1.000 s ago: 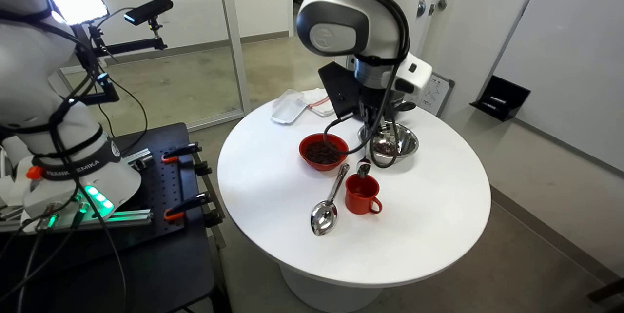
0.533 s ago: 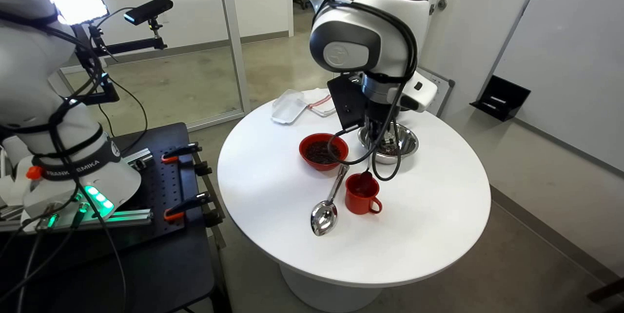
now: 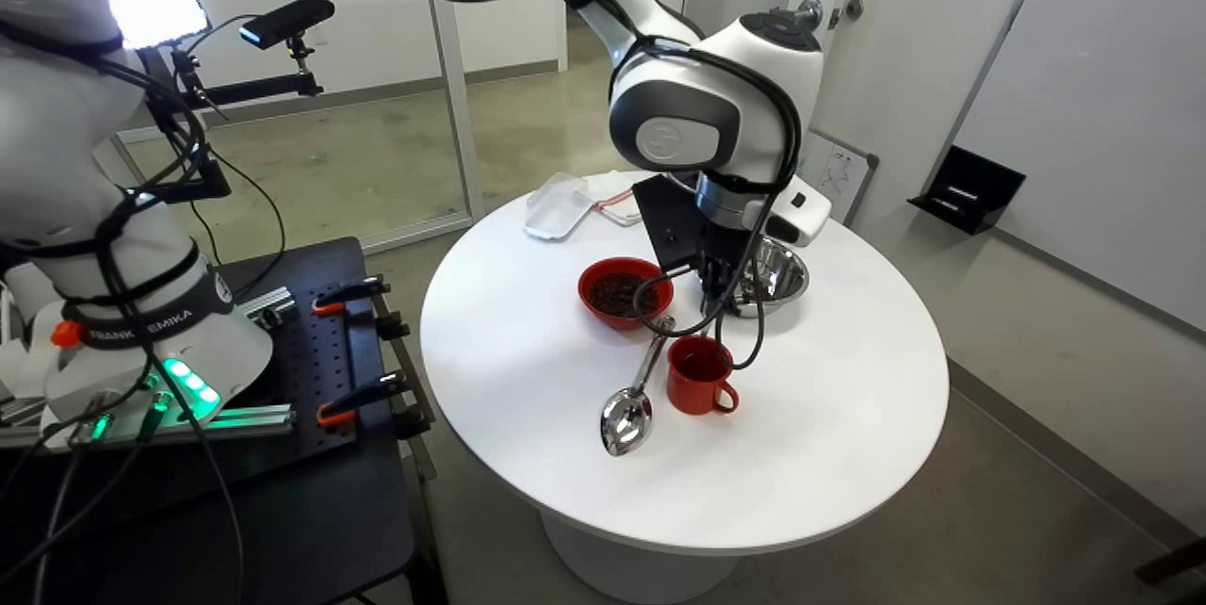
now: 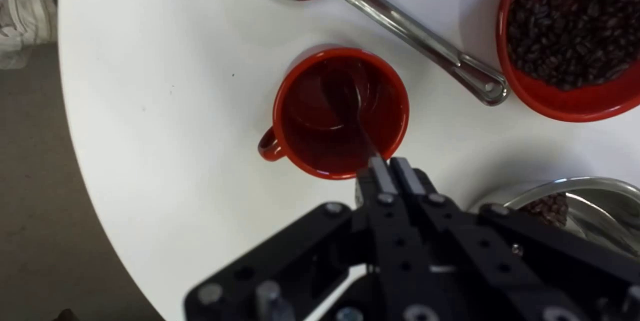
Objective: Use the spoon to mix the content in the red bowl
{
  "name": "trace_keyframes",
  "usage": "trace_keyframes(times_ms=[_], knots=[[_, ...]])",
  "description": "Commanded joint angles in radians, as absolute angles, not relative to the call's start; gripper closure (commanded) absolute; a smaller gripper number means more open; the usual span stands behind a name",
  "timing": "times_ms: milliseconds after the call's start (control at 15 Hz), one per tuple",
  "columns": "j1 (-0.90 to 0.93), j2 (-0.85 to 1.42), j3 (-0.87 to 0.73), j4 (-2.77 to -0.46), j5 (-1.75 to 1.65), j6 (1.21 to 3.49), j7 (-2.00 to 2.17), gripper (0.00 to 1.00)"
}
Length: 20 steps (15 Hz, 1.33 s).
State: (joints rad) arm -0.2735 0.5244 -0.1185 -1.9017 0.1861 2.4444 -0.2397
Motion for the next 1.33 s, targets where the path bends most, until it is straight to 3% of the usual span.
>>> trace_keyframes(times_ms=[0, 533, 1267], knots=[[-0.261, 0.569, -0.12, -1.854, 0.137, 2.416, -0.193, 0.99], [-0.213, 0.59, -0.15, -1.848, 0.01, 2.419, -0.138, 0.99], [0.015, 0.604, -0.177, -1.901, -0.382, 2.375, -0.016, 0.99]])
